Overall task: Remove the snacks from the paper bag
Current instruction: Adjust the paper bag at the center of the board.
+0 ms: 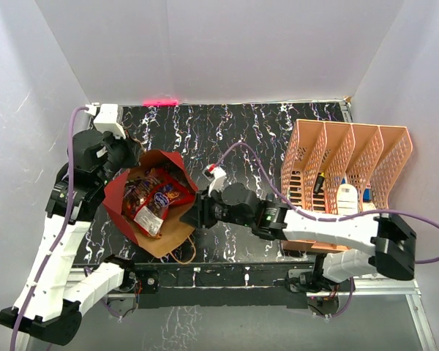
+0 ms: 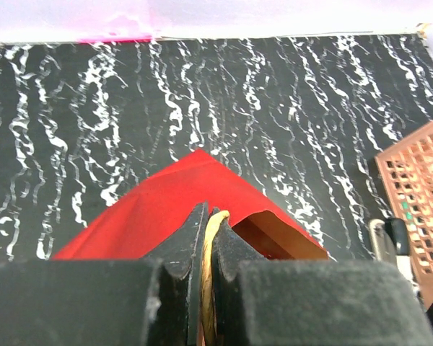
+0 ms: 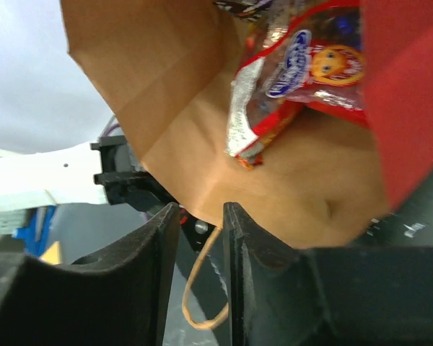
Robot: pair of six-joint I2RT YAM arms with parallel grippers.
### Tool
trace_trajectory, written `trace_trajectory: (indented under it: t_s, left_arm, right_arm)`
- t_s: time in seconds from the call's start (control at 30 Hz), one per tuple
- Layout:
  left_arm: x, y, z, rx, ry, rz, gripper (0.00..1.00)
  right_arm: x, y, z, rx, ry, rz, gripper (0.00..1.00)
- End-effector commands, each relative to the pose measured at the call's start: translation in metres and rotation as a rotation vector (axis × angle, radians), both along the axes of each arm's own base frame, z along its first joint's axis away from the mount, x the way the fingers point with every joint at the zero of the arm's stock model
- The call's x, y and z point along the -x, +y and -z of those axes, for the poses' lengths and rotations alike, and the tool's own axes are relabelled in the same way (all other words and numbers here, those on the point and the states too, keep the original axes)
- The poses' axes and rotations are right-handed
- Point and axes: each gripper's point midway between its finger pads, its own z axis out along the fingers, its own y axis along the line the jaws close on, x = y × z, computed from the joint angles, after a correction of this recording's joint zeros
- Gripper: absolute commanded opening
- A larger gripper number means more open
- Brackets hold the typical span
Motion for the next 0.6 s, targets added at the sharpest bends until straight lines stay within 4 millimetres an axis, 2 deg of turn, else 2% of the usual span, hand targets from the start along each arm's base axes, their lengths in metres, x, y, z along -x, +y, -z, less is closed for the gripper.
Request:
trace_trajectory:
  t_s: [0.0,0.13,0.23,0.37,0.5,0.57]
  left_arm:
    - [0.013,-0.02,-0.014,0.139,0.014,0.065,0.0]
    - [0.018,-0.02,-0.009,0.151,0.053,0.059,0.0]
    - [0.018,-0.013,-0.005,0.148,0.074,0.013,0.0]
    - [0.018,-0.004,0.002,0.14,0.113,-0.051,0.0]
    - [0.018,0.002,0.006,0.135,0.137,-0.093,0.0]
    - [0.019,0.002,0.007,0.14,0.142,-0.096,0.0]
  right_arm:
    - [-0.011,-0.038,0.003,0.086,-0.093,0.089,0.41]
    - [-0.011,-0.067,0.004,0.192,-0.226,0.067,0.65]
    - [-0.008,-0.074,-0.014,0.219,-0.335,0.003,0.74]
    - [0.008,-0.058,-0.039,0.202,-0.54,-0.192,0.77]
    - [0.018,-0.033,-0.058,0.209,-0.861,-0.347,0.85]
    - [0.016,-0.018,-0.072,0.212,-1.058,-0.385,0.89]
